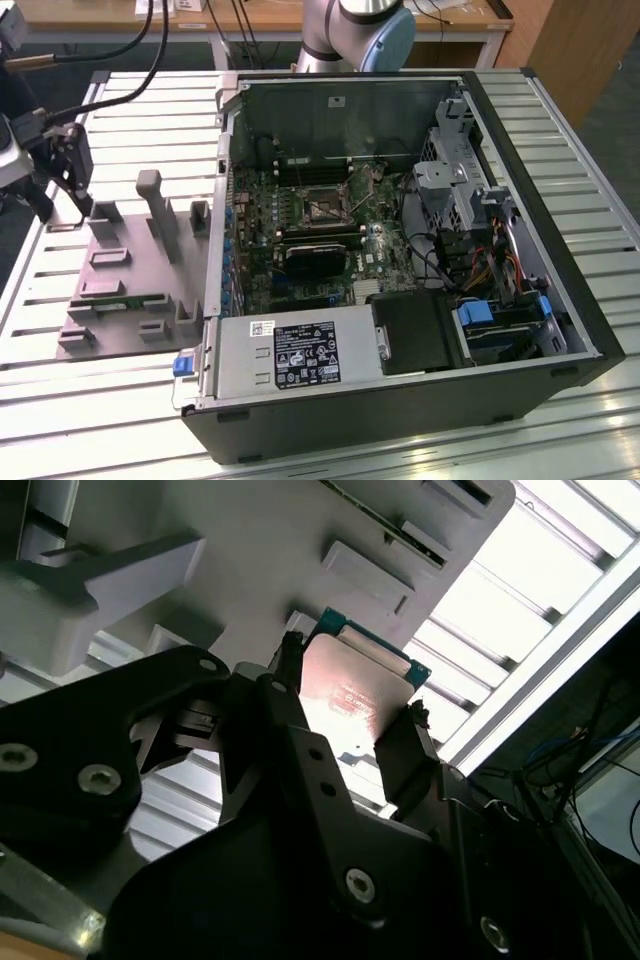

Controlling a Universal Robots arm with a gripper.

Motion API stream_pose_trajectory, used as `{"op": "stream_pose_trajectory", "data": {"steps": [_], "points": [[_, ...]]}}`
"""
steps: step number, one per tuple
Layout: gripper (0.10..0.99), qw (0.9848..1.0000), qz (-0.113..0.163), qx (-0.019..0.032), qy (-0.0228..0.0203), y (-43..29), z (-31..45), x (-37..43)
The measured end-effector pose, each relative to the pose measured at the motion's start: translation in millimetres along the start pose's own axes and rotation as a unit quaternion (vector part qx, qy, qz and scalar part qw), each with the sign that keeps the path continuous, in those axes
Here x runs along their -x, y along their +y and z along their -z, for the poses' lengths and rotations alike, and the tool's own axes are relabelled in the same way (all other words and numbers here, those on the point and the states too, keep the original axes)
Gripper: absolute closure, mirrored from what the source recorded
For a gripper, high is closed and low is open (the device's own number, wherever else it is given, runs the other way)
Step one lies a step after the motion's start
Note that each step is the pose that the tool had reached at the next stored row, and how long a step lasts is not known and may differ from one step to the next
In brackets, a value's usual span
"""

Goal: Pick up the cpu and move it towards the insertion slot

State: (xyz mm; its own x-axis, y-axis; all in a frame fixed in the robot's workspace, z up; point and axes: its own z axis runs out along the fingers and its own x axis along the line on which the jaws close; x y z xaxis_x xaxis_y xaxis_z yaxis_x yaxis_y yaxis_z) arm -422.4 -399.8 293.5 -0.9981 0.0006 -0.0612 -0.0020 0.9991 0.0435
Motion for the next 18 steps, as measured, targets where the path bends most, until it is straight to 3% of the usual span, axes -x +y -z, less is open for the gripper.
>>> {"op": "stream_pose_trajectory", "data": {"steps": [18], "points": [[0.549,1.0000,0.000,0.0000,-0.0048,2.3,53.1,3.3]]}}
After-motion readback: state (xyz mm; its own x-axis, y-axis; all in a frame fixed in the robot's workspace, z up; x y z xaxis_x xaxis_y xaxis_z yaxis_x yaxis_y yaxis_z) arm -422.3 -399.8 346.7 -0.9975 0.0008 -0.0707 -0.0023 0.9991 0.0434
